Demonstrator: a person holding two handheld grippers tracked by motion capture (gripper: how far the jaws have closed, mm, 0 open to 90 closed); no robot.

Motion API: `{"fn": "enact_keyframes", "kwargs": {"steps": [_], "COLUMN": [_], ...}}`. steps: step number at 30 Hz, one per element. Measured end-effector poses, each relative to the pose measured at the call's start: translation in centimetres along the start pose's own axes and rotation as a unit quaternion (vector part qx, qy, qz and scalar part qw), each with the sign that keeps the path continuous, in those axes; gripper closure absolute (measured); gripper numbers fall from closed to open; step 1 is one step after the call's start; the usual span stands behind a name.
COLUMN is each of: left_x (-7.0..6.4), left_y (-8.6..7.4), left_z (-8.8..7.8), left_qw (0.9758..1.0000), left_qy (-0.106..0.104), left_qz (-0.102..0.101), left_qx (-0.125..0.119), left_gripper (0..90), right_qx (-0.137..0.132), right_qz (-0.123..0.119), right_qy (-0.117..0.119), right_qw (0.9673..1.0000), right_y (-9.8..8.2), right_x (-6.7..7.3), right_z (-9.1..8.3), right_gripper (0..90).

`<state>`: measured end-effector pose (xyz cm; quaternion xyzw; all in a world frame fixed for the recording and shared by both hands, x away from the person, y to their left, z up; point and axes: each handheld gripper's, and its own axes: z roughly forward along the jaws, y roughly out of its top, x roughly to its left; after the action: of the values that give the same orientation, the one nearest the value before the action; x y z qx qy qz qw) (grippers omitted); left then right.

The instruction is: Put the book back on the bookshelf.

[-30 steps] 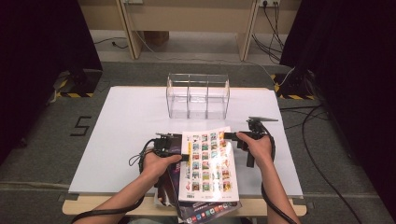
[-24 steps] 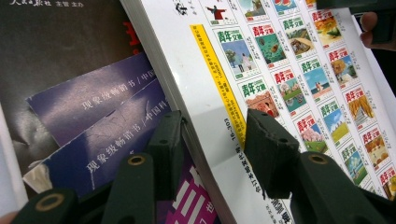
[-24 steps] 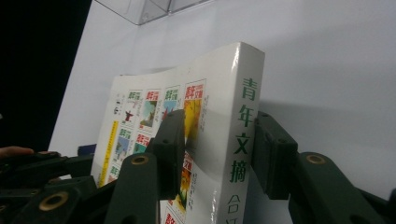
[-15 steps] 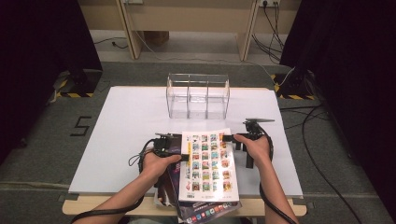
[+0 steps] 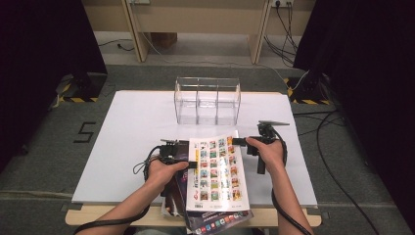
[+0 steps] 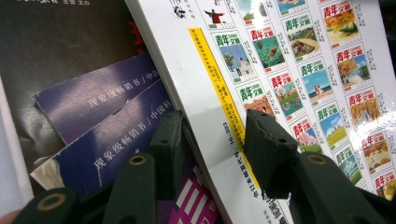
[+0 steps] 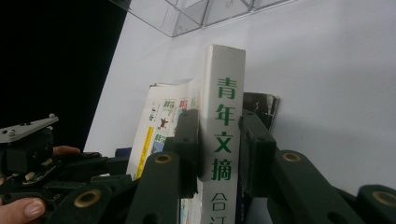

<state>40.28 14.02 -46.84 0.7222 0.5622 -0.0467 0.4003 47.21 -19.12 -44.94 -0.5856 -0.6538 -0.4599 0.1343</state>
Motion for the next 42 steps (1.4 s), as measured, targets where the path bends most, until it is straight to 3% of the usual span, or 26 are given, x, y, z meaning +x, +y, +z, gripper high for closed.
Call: {"fn": "enact_keyframes", "kwargs": {"steps": [7, 13, 16, 17, 18, 21, 25, 31, 33, 34, 35, 37, 39, 40, 41, 42], "left_x": [0.1, 0.2, 0.3, 0.4, 0.5, 0.7, 1.6, 3.5, 4.1, 4.5, 5.0, 5.7, 6.4, 6.6, 6.9, 7.1], "left_y": [0.1, 0.0, -0.1, -0.3, -0.4, -0.5, -1.0, -2.6, -3.5, -3.9, -4.3, -4.9, -5.4, -5.6, -5.8, -6.0], "left_z": [0.0, -0.1, -0.2, -0.3, -0.6, -2.1, -4.4, -7.3, -7.9, -8.2, -8.5, -9.1, -9.6, -9.8, -10.0, -10.1], "left_qw": [1.0000, 1.0000, 0.9999, 0.9997, 0.9994, 0.9978, 0.9954, 0.9913, 0.9895, 0.9891, 0.9884, 0.9866, 0.9843, 0.9831, 0.9821, 0.9807], "left_qy": [0.000, -0.003, -0.008, -0.009, -0.012, -0.022, -0.013, 0.006, 0.013, 0.014, 0.015, 0.021, 0.027, 0.028, 0.031, 0.033], "left_qz": [0.000, -0.002, -0.002, -0.001, 0.001, 0.004, 0.015, 0.026, 0.025, 0.024, 0.019, 0.010, 0.006, 0.002, 0.002, -0.001], "left_qx": [0.003, 0.000, -0.009, -0.021, -0.033, -0.063, -0.094, -0.129, -0.142, -0.144, -0.150, -0.162, -0.174, -0.181, -0.186, -0.192], "left_gripper": [57.0, 57.2, 57.2, 57.2, 56.7, 55.9, 55.3, 54.7, 54.5, 54.3, 54.3, 54.3, 54.4, 54.4, 54.4, 54.3], "right_qx": [-0.005, -0.009, -0.024, -0.024, -0.037, -0.052, -0.077, -0.132, -0.150, -0.166, -0.166, -0.184, -0.190, -0.204, -0.204, -0.211], "right_qz": [0.015, 0.024, -0.007, -0.007, -0.031, -0.055, -0.101, -0.153, -0.163, -0.169, -0.169, -0.181, -0.183, -0.189, -0.189, -0.193], "right_qy": [-0.019, -0.007, -0.009, -0.009, -0.016, -0.022, -0.039, -0.069, -0.078, -0.085, -0.085, -0.095, -0.096, -0.097, -0.097, -0.100], "right_qw": [0.9997, 0.9996, 0.9996, 0.9996, 0.9987, 0.9969, 0.9912, 0.9768, 0.9721, 0.9678, 0.9678, 0.9613, 0.9598, 0.9557, 0.9557, 0.9530], "right_y": [-0.2, -0.2, 0.0, 0.0, 0.0, 0.0, -0.1, -0.2, -0.1, 0.1, 0.1, 0.4, 0.4, 0.6, 0.6, 0.7], "right_x": [-0.2, 0.0, 1.6, 1.6, 2.9, 4.3, 7.0, 10.1, 10.9, 11.5, 11.5, 12.3, 12.7, 13.3, 13.3, 13.6], "right_z": [0.5, 0.3, -0.1, -0.1, -0.5, -0.9, -1.8, -3.6, -4.1, -4.6, -4.6, -5.2, -5.4, -5.9, -5.9, -6.1], "right_gripper": [70.6, 73.5, 74.0, 74.0, 74.0, 74.1, 74.1, 74.1, 74.2, 74.2, 74.2, 74.2, 74.2, 74.2, 74.2, 74.2]}}
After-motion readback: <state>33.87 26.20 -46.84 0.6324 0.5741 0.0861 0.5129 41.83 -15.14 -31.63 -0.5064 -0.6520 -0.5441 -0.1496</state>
